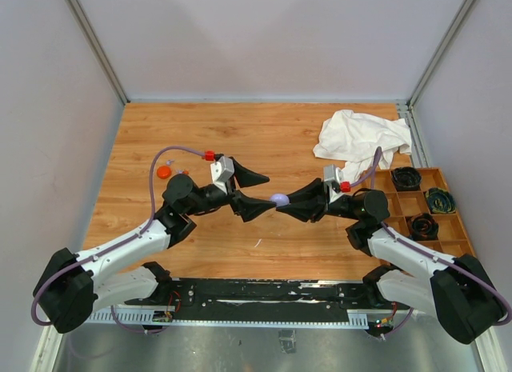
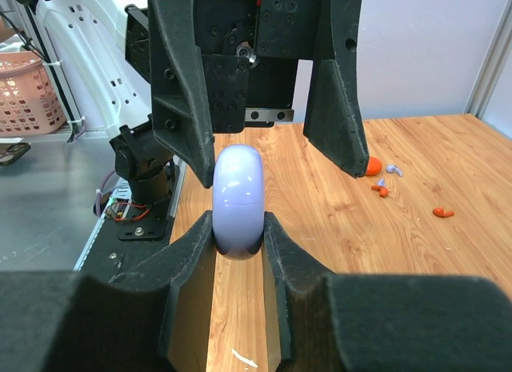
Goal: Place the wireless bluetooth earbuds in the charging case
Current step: Open the charging case.
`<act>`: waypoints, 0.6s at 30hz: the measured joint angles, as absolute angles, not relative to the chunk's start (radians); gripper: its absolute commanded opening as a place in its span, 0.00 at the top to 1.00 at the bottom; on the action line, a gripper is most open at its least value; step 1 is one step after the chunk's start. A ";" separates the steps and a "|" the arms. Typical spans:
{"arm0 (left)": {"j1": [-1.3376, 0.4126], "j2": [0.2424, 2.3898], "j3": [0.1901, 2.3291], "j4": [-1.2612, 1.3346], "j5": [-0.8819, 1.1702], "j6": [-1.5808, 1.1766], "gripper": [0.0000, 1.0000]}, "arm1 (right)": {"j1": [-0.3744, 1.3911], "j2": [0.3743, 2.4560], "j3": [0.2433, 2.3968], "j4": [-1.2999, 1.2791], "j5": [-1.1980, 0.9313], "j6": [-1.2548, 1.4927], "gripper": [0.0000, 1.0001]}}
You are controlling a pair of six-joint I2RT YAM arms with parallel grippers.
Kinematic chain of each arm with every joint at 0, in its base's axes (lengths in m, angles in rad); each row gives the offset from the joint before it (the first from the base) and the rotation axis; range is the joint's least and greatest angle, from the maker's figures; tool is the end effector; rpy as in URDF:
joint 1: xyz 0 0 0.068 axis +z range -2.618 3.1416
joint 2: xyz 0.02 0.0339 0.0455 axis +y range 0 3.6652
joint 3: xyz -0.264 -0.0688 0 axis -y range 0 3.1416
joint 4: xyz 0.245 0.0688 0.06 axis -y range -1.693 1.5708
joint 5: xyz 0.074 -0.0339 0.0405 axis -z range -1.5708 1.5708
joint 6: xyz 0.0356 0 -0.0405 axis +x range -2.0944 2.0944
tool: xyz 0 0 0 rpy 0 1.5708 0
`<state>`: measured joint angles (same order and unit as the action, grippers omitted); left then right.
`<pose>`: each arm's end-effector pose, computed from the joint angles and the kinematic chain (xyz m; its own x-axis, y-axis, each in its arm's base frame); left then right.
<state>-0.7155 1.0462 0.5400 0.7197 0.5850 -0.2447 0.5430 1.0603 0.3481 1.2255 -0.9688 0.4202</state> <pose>0.1626 -0.1673 0.2977 -0.0760 -0.2015 -0.9765 0.9645 0.2334 -0.1232 0.1541 0.1273 0.2754 0.0137 0.2781 -0.9605 -0.9999 0.0004 -0.0142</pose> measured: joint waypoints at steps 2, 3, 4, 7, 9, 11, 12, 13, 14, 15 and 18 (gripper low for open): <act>-0.715 1.047 0.549 0.707 0.570 -0.249 0.19 | 0.543 1.062 0.348 1.234 -0.968 0.423 0.87; -0.715 1.047 0.553 0.700 0.564 -0.249 0.19 | 0.543 1.064 0.348 1.238 -0.968 0.424 0.87; -0.715 1.047 0.557 0.694 0.558 -0.250 0.19 | 0.543 1.066 0.348 1.242 -0.968 0.426 0.87; -0.716 1.047 0.560 0.681 0.539 -0.255 0.18 | 0.543 1.069 0.348 1.245 -0.962 0.428 0.87; -0.716 1.046 0.562 0.671 0.524 -0.260 0.18 | 0.543 1.073 0.348 1.245 -0.956 0.430 0.87; -0.717 1.044 0.564 0.659 0.506 -0.268 0.18 | 0.543 1.075 0.348 1.245 -0.947 0.432 0.87; -0.717 1.042 0.567 0.652 0.497 -0.271 0.17 | 0.543 1.077 0.348 1.245 -0.941 0.434 0.87; -0.717 1.040 0.569 0.647 0.487 -0.274 0.17 | 0.543 1.078 0.348 1.245 -0.940 0.435 0.87; -0.717 1.036 0.570 0.644 0.477 -0.276 0.17 | 0.543 1.080 0.348 1.246 -0.939 0.438 0.87; -0.717 1.032 0.571 0.641 0.466 -0.279 0.17 | 0.543 1.081 0.348 1.248 -0.938 0.441 0.87; -0.717 1.020 0.574 0.635 0.433 -0.287 0.16 | 0.543 1.087 0.348 1.259 -0.940 0.446 0.87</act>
